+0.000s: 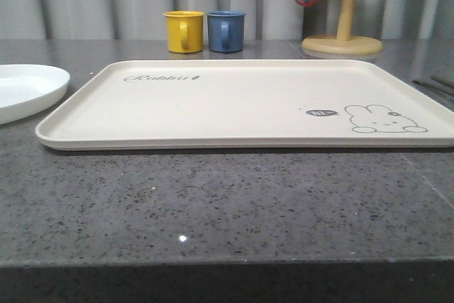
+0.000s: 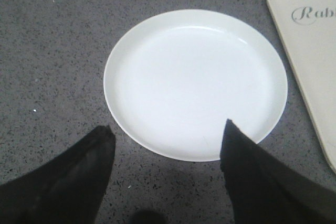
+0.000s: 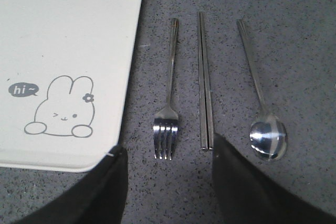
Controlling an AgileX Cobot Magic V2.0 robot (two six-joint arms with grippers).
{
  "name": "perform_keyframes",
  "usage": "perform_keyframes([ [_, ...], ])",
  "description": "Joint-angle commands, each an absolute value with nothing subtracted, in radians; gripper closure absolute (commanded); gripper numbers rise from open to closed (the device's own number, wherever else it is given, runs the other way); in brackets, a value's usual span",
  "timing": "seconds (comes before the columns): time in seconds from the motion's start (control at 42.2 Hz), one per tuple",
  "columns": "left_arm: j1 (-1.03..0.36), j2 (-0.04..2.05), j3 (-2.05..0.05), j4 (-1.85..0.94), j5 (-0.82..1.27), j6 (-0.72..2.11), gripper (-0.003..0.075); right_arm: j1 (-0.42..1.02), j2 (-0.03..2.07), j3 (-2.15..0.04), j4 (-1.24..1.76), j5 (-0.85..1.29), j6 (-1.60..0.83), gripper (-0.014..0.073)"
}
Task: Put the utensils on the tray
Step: 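Grasp the white plate rim with the left gripper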
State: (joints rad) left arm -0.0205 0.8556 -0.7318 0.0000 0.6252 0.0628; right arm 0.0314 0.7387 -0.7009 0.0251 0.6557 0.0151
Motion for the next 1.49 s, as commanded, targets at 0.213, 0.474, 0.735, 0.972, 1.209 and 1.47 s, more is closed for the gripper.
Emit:
perform_keyframes([
  [0.213, 0.095, 1.142, -0.981, -0.047, 0.790, 0.117, 0.0279, 0.024, 0.739, -0.736, 0.026, 0.588, 0.016, 0.0190],
  [0.474, 0.308, 1.311, -1.069, -0.420, 0.794, 0.409, 0.0279, 0.024, 0.739, -0.736, 0.026, 0.588, 0.016, 0.0190],
  [0.735, 0.332, 1.444, -1.105, -0.484, 0.759, 0.448, 0.0279, 0.024, 0.739, -0.736, 0.026, 0.588, 0.016, 0.0190],
  [0.972, 0.330, 1.493, -1.105, -0.516, 0.693, 0.448, 0.0279, 0.024, 0.739, -0.736, 0.026, 0.588, 0.016, 0.0190],
  [1.209, 0.301, 1.528, -1.111, -0.516, 0.676, 0.448, 0.0280, 0.024, 0.739, -0.736, 0.026, 0.588, 0.016, 0.0190],
  [1.47, 0.280, 1.536, -1.111, -0.502, 0.726, 0.448, 0.0319, 0.024, 0.739, -0.736, 0.026, 0.588, 0.016, 0.0190],
])
